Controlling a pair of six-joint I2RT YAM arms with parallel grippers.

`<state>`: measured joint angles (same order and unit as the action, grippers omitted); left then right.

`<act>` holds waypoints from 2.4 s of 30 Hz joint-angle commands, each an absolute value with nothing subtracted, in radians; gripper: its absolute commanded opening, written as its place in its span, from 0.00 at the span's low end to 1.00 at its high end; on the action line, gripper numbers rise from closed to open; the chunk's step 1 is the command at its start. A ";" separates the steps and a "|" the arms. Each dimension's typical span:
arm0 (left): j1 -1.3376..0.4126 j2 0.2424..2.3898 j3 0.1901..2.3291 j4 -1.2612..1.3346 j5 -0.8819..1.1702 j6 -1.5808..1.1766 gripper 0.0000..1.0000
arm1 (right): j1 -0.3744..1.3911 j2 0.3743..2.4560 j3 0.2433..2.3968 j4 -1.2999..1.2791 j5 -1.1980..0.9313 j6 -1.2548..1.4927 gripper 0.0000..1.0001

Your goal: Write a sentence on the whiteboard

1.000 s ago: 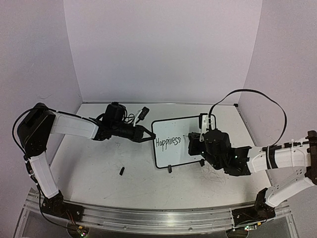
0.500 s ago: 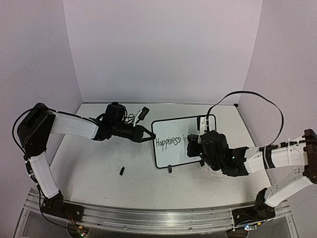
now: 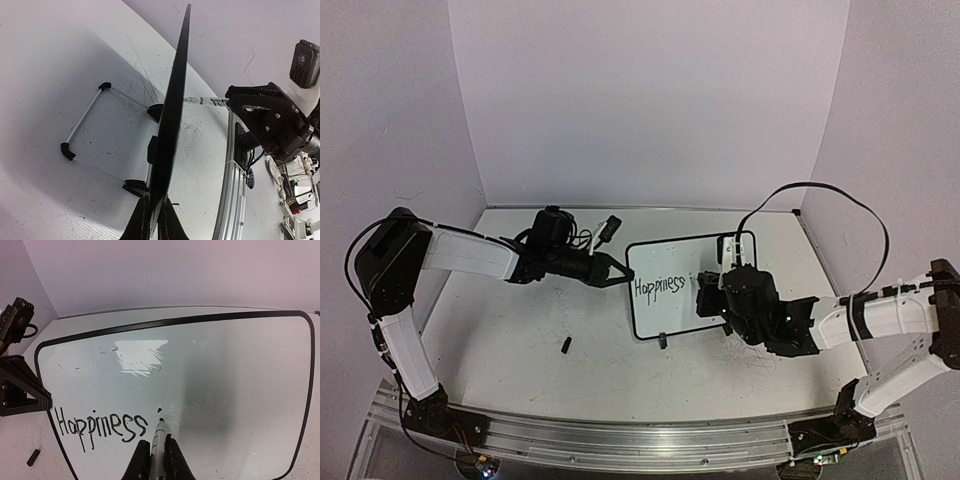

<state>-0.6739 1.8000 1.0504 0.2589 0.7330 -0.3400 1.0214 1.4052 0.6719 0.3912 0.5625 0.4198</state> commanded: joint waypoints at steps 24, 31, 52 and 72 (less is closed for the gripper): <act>-0.686 1.768 1.062 0.207 0.746 -0.337 0.00 | 1.041 1.413 0.658 0.315 0.561 0.524 0.00; -0.688 1.769 1.063 0.207 0.746 -0.336 0.00 | 1.042 1.377 0.670 0.327 0.559 0.505 0.00; -0.689 1.768 1.065 0.202 0.744 -0.331 0.00 | 0.999 1.381 0.692 0.395 0.546 0.444 0.00; -0.689 1.762 1.065 0.195 0.741 -0.327 0.00 | 1.022 1.379 0.660 0.330 0.566 0.498 0.00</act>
<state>-0.6754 1.8000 1.0504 0.2516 0.7307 -0.3355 1.0105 1.3762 0.6662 0.3436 0.5453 0.4655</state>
